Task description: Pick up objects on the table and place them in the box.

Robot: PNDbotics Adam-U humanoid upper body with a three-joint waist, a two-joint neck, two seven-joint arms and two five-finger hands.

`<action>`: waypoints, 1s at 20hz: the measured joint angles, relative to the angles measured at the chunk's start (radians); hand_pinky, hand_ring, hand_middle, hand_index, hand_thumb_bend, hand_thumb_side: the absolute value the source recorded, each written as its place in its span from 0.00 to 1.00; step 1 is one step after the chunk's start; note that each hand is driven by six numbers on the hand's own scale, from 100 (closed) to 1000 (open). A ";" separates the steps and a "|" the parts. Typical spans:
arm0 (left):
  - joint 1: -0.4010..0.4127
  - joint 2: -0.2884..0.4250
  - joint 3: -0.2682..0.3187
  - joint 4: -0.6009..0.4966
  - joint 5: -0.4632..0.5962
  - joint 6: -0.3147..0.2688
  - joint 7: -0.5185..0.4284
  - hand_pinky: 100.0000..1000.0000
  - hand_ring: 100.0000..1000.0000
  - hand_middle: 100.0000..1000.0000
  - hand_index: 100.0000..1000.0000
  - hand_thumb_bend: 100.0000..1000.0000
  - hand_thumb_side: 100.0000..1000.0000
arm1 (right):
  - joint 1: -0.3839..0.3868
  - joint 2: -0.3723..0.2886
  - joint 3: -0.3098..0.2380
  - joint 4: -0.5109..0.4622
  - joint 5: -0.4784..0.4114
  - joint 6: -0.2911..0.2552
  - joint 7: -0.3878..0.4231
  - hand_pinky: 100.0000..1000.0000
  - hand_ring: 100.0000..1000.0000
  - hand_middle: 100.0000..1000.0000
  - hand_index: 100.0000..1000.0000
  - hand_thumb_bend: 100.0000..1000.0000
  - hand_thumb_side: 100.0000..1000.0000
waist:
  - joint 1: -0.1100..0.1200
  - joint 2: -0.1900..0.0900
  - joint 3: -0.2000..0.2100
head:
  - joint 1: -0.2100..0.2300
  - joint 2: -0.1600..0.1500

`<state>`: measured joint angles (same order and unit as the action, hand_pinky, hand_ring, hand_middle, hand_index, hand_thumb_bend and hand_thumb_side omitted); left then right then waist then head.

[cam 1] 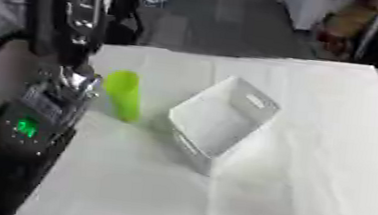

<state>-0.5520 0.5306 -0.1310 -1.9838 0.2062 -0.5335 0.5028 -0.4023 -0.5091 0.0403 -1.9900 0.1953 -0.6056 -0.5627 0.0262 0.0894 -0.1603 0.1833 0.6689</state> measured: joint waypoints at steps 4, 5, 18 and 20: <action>-0.031 0.004 -0.017 -0.002 0.111 -0.024 -0.010 0.33 0.34 0.54 0.40 0.32 0.53 | 0.000 0.000 0.000 0.000 -0.009 -0.003 0.007 0.04 0.22 0.23 0.32 0.12 0.38 | 0.000 -0.004 -0.002 | 0.001 0.021; -0.036 0.004 -0.018 -0.002 0.138 -0.019 -0.017 0.34 0.35 0.55 0.40 0.36 0.52 | 0.000 0.000 0.001 0.000 -0.012 -0.003 0.008 0.04 0.22 0.23 0.33 0.12 0.38 | 0.000 -0.004 -0.003 | 0.002 0.026; -0.021 0.005 0.011 -0.002 0.243 -0.130 -0.230 0.42 0.40 0.57 0.45 0.61 0.51 | 0.000 0.000 0.001 0.000 -0.025 -0.007 0.021 0.04 0.22 0.22 0.33 0.12 0.38 | 0.004 -0.003 -0.001 | 0.028 0.029; -0.022 0.009 0.015 -0.002 0.234 -0.143 -0.196 0.41 0.40 0.57 0.45 0.48 0.56 | 0.000 0.000 0.004 0.000 -0.026 -0.006 0.024 0.04 0.22 0.22 0.33 0.12 0.38 | 0.004 -0.004 -0.001 | 0.028 0.029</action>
<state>-0.5736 0.5395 -0.1164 -1.9859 0.4398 -0.6762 0.3069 -0.4023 -0.5091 0.0447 -1.9900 0.1694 -0.6120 -0.5386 0.0302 0.0857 -0.1618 0.2118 0.6983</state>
